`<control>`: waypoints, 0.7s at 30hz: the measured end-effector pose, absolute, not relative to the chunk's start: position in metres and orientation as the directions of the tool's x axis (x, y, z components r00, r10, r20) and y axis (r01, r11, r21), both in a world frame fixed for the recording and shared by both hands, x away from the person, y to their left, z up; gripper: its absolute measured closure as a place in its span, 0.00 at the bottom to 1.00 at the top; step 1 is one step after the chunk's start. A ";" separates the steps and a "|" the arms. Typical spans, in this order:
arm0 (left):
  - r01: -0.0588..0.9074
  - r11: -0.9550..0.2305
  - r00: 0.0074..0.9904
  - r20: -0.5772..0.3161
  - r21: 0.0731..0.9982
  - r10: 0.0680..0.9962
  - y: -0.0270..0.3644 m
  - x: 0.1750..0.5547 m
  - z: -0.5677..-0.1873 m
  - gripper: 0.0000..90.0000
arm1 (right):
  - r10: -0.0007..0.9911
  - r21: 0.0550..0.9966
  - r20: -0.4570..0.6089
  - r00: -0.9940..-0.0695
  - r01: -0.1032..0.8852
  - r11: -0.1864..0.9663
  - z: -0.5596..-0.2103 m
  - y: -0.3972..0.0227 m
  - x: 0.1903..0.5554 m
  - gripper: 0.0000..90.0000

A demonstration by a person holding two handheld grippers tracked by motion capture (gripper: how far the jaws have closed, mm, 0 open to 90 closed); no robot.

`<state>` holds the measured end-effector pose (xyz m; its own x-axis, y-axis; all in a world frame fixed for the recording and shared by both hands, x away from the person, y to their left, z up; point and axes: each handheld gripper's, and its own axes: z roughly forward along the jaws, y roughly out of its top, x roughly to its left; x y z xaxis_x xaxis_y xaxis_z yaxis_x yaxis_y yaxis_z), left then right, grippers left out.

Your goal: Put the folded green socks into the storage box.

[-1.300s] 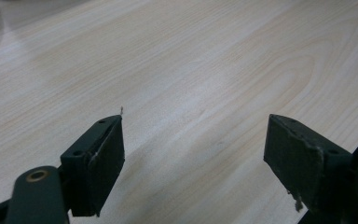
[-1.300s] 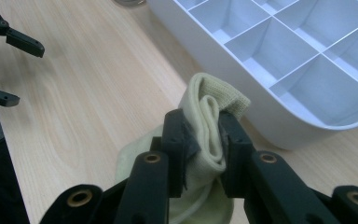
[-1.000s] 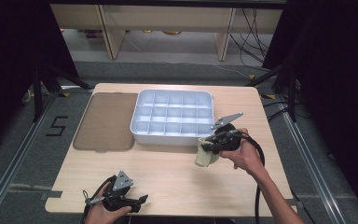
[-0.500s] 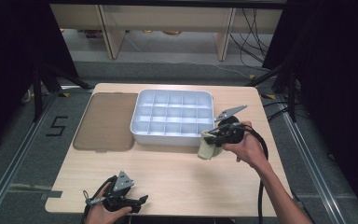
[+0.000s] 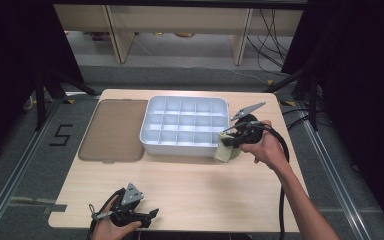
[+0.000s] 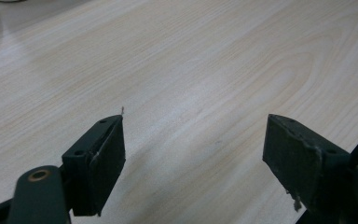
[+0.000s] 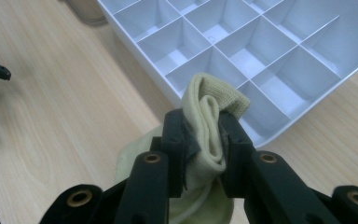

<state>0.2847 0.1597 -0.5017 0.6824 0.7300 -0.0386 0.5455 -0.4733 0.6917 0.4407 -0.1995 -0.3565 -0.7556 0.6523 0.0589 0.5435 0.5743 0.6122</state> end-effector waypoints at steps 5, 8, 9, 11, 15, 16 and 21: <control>0.541 -0.492 0.691 -0.027 0.682 0.723 0.161 0.285 -0.501 0.23 | 0.668 0.598 0.050 -0.743 0.558 0.576 -0.353 -0.199 0.448 0.84; 0.551 -0.468 0.677 -0.043 0.691 0.735 0.159 0.284 -0.502 0.23 | 0.671 0.590 0.056 -0.739 0.567 0.575 -0.352 -0.199 0.452 0.84; 0.551 -0.468 0.677 -0.043 0.691 0.735 0.159 0.284 -0.502 0.23 | 0.678 0.592 0.074 -0.731 0.579 0.560 -0.352 -0.198 0.452 0.84; 0.541 -0.491 0.691 -0.027 0.683 0.723 0.161 0.285 -0.501 0.23 | 0.675 0.603 0.056 -0.736 0.564 0.565 -0.353 -0.200 0.456 0.84; 0.543 -0.484 0.689 -0.035 0.686 0.724 0.160 0.285 -0.502 0.23 | 0.670 0.593 0.058 -0.740 0.565 0.574 -0.351 -0.202 0.461 0.84; 0.542 -0.488 0.691 -0.032 0.684 0.722 0.160 0.285 -0.502 0.23 | 0.690 0.586 0.049 -0.722 0.580 0.566 -0.350 -0.201 0.461 0.84; 0.559 -0.437 0.662 -0.063 0.705 0.747 0.156 0.284 -0.504 0.23 | 0.690 0.582 0.048 -0.722 0.582 0.568 -0.349 -0.200 0.466 0.84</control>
